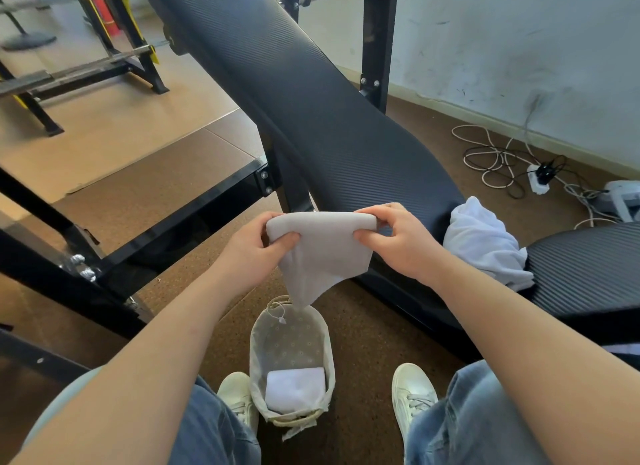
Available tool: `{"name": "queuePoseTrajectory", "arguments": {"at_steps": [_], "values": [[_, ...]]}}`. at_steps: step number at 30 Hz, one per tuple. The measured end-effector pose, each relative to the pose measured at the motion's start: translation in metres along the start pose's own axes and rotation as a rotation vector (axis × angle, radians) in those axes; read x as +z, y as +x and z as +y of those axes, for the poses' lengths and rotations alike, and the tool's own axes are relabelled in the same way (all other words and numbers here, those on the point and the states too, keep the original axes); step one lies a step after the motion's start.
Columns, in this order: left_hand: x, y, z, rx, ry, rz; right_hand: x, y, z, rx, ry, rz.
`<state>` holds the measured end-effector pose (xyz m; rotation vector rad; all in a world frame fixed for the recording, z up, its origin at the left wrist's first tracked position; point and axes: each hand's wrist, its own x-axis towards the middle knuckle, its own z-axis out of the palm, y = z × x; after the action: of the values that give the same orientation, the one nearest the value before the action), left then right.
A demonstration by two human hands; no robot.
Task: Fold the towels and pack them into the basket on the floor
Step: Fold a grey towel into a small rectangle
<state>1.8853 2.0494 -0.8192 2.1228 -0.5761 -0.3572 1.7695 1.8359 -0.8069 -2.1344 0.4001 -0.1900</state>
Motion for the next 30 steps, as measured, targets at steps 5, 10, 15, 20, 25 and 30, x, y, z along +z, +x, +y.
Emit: {"name": "queuePoseTrajectory", "arguments": {"at_steps": [5, 10, 15, 20, 25, 30], "values": [[-0.0037, -0.0014, 0.0038, -0.035, -0.112, -0.024, 0.0005, -0.0001, -0.0001, 0.106, 0.169, -0.049], [-0.0049, -0.0047, 0.0068, 0.015, -0.122, 0.050, -0.0016, -0.0008, -0.0019, 0.170, 0.350, -0.044], [-0.0059, -0.0073, 0.0061, 0.064, -0.044, 0.067, -0.0019, -0.0039, -0.0031, 0.166, 0.436, -0.004], [-0.0046, -0.0060, 0.0055, 0.070, 0.010, 0.063, 0.0023, -0.0051, 0.0008, -0.093, 0.128, 0.056], [-0.0041, -0.0057, 0.0018, 0.027, 0.100, -0.062, 0.0024, -0.0065, 0.0020, -0.112, -0.047, -0.035], [-0.0063, -0.0066, -0.0010, 0.090, 0.172, -0.053, 0.0076, -0.0071, 0.0004, -0.175, -0.273, 0.025]]}}
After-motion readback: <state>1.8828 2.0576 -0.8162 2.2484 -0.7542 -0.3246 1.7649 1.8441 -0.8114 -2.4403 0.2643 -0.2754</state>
